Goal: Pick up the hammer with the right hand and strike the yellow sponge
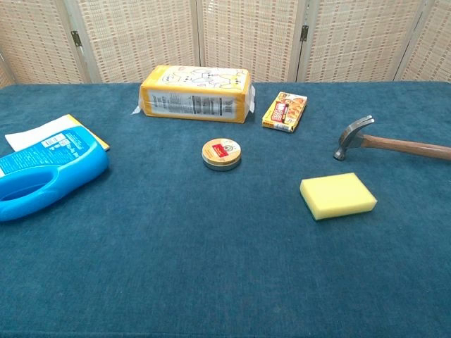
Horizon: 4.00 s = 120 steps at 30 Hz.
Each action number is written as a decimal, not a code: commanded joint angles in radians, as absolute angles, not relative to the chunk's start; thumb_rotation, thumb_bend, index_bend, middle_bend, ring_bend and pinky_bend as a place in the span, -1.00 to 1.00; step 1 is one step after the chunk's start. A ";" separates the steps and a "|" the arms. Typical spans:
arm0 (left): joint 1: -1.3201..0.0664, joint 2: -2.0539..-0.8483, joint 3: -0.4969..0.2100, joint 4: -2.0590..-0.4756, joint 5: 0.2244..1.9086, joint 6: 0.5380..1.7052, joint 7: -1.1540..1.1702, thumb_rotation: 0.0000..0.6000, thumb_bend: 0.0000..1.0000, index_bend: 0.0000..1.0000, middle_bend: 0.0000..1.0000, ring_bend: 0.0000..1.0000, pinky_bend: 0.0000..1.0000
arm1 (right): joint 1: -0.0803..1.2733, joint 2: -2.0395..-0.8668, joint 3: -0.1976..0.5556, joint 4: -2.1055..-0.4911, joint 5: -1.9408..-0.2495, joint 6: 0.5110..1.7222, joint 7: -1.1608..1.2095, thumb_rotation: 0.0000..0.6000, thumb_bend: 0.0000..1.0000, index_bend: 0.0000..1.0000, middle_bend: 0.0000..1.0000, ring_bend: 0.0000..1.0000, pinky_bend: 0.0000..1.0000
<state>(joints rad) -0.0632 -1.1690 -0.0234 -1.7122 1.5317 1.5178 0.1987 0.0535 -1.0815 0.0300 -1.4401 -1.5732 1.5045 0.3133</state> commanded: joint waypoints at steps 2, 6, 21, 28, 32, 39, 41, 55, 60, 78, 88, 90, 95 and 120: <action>-0.061 -1.168 -0.024 -1.715 1.535 1.524 0.199 1.00 -0.58 -0.65 -0.60 -0.76 -0.64 | 0.053 -1.081 0.029 -1.441 -1.574 1.505 0.316 1.00 -0.41 -0.67 -0.30 -0.62 -0.57; -0.057 -1.167 -0.025 -1.714 1.542 1.539 0.196 1.00 -0.58 -0.65 -0.60 -0.76 -0.64 | 0.051 -1.081 0.026 -1.439 -1.578 1.510 0.320 1.00 -0.41 -0.67 -0.30 -0.62 -0.57; -0.038 -1.160 -0.010 -1.712 1.549 1.553 0.171 1.00 -0.58 -0.65 -0.60 -0.76 -0.64 | 0.184 -1.085 0.067 -1.456 -1.605 1.385 0.298 1.00 -0.42 -0.67 -0.29 -0.62 -0.57; -0.021 -1.153 -0.002 -1.698 1.542 1.564 0.146 1.00 -0.58 -0.65 -0.60 -0.76 -0.64 | 0.327 -1.126 0.110 -1.453 -1.541 1.175 0.197 1.00 -0.41 -0.67 -0.32 -0.62 -0.57; -0.012 -1.151 0.003 -1.689 1.534 1.563 0.138 1.00 -0.58 -0.65 -0.60 -0.76 -0.64 | 0.395 -1.169 0.134 -1.420 -1.492 1.080 0.150 1.00 -0.41 -0.67 -0.35 -0.62 -0.57; 0.000 -1.148 0.005 -1.685 1.526 1.570 0.139 1.00 -0.58 -0.65 -0.60 -0.76 -0.64 | 0.486 -1.263 0.166 -1.303 -1.417 0.970 0.123 1.00 -0.41 -0.64 -0.35 -0.62 -0.57; 0.002 -1.147 0.005 -1.687 1.524 1.570 0.141 1.00 -0.58 -0.65 -0.60 -0.76 -0.64 | 0.503 -1.286 0.172 -1.267 -1.400 0.949 0.127 1.00 -0.41 -0.63 -0.35 -0.62 -0.57; 0.001 -1.147 0.004 -1.702 1.515 1.552 0.166 1.00 -0.58 -0.64 -0.60 -0.76 -0.64 | 0.602 -1.444 0.180 -1.021 -1.323 0.811 0.172 1.00 -0.36 -0.62 -0.39 -0.62 -0.57; -0.002 -1.151 0.001 -1.702 1.510 1.545 0.174 1.00 -0.58 -0.64 -0.60 -0.76 -0.64 | 0.635 -1.494 0.181 -0.948 -1.323 0.786 0.189 1.00 -0.34 -0.56 -0.34 -0.62 -0.57; -0.001 -1.154 -0.005 -1.688 1.486 1.533 0.174 1.00 -0.58 -0.64 -0.60 -0.76 -0.64 | 0.703 -1.591 0.161 -0.824 -1.335 0.720 0.247 1.00 -0.32 -0.37 -0.39 -0.69 -0.57; 0.000 -1.156 -0.008 -1.678 1.484 1.534 0.169 1.00 -0.58 -0.64 -0.60 -0.76 -0.64 | 0.714 -1.614 0.154 -0.798 -1.324 0.691 0.252 1.00 -0.24 -0.34 -0.21 -0.67 -0.57; 0.001 -1.156 -0.008 -1.675 1.483 1.534 0.166 1.00 -0.58 -0.64 -0.60 -0.76 -0.64 | 0.716 -1.620 0.153 -0.791 -1.319 0.682 0.248 1.00 -0.22 -0.33 -0.17 -0.64 -0.57; 0.003 -1.156 -0.008 -1.670 1.480 1.534 0.162 1.00 -0.58 -0.64 -0.60 -0.76 -0.64 | 0.724 -1.633 0.150 -0.777 -1.315 0.666 0.243 1.00 -0.21 -0.31 -0.14 -0.62 -0.57; 0.009 -1.159 -0.009 -1.656 1.476 1.535 0.152 1.00 -0.58 -0.64 -0.60 -0.76 -0.64 | 0.730 -1.638 0.147 -0.763 -1.303 0.645 0.237 1.00 0.02 -0.10 -0.03 -0.54 -0.57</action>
